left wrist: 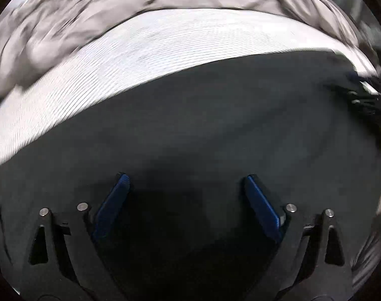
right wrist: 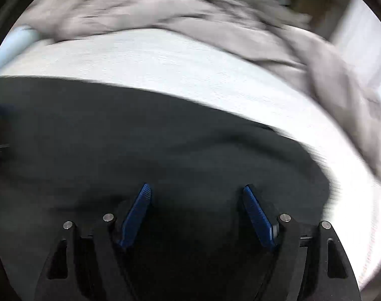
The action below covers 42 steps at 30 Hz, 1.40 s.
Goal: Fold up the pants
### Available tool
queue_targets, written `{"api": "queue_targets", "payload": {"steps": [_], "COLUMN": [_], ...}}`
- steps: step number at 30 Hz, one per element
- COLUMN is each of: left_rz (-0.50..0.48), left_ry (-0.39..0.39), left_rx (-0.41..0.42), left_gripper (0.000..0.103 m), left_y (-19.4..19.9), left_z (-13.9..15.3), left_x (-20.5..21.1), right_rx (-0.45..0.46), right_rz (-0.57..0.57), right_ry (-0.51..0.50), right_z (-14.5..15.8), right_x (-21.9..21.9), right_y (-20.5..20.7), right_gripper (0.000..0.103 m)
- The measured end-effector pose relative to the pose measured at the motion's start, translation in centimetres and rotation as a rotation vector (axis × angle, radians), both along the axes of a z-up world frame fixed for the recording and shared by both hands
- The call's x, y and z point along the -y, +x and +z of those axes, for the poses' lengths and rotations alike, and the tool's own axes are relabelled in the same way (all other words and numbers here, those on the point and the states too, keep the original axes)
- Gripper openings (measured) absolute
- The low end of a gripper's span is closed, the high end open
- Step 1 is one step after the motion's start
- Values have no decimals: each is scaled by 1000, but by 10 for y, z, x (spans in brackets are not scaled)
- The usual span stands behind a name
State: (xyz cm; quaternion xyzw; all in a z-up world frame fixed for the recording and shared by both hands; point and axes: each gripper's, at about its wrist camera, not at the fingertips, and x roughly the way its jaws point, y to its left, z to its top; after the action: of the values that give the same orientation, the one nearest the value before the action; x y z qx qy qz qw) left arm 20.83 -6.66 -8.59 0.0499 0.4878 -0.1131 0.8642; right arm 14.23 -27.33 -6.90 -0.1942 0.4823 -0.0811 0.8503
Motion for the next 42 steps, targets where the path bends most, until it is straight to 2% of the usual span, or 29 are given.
{"api": "queue_targets", "payload": {"steps": [2, 5, 7, 9, 10, 13, 16, 17, 18, 19, 21, 23, 24, 26, 29, 33, 35, 38, 39, 41, 42], "left_rz": [45, 63, 51, 22, 1, 2, 30, 31, 35, 45, 61, 97, 122, 131, 108, -11, -72, -170, -180, -193, -194], "left_ry": [-43, -48, -72, -74, -61, -27, -32, -58, -81, -85, -73, -65, -60, -83, -116, -148, -180, -172, -150, -79, -53], "left_rx": [-4, 27, 85, 112, 123, 104, 0, 5, 9, 9, 19, 28, 41, 92, 131, 167, 173, 105, 82, 14, 13], "left_gripper": [94, 89, 89, 90, 90, 90, 90, 90, 90, 90, 90, 89, 86, 86, 87, 90, 95, 95, 95, 95, 96], "left_y": [1, -3, 4, 20, 34, 60, 77, 76, 75, 75, 72, 67, 61, 42, 7, -45, -65, -77, -78, -80, -81], "left_z": [2, 20, 40, 49, 51, 34, 2, 0, 1, 2, 3, 8, 12, 27, 46, 64, 67, 50, 42, 19, 12], "left_x": [-19, -24, -15, 0, 6, 19, 13, 7, 2, -3, -11, -20, -22, -26, -10, 37, 63, 96, 103, 117, 120], "right_rx": [27, 59, 106, 121, 118, 36, -69, -98, -88, -73, -13, -13, -9, 42, 148, 223, 205, 170, 152, 177, 187], "right_rz": [-122, -163, -137, -63, -15, 129, 135, 127, 111, 75, -89, -160, -170, -170, -204, -287, -282, -313, -339, -352, -356], "right_ry": [22, 83, 93, 99, 119, 169, 141, 89, 45, 32, -47, -70, -50, 60, 326, 657, 769, 881, 902, 944, 961], "right_z": [7, 27, 46, 57, 58, 35, -2, -14, -21, -18, -7, 2, 12, 38, 69, 67, 53, 32, 26, 19, 19], "right_x": [43, 56, 43, 16, -1, -53, -69, -64, -51, -35, 15, 48, 59, 75, 108, 132, 131, 126, 128, 134, 137], "right_y": [-6, -15, -13, -13, -5, 30, 62, 66, 67, 65, 64, 54, 43, 8, -65, -142, -158, -165, -164, -157, -152], "right_gripper": [75, 74, 75, 75, 79, 79, 76, 76, 78, 80, 77, 78, 78, 78, 85, 86, 86, 86, 86, 86, 86]}}
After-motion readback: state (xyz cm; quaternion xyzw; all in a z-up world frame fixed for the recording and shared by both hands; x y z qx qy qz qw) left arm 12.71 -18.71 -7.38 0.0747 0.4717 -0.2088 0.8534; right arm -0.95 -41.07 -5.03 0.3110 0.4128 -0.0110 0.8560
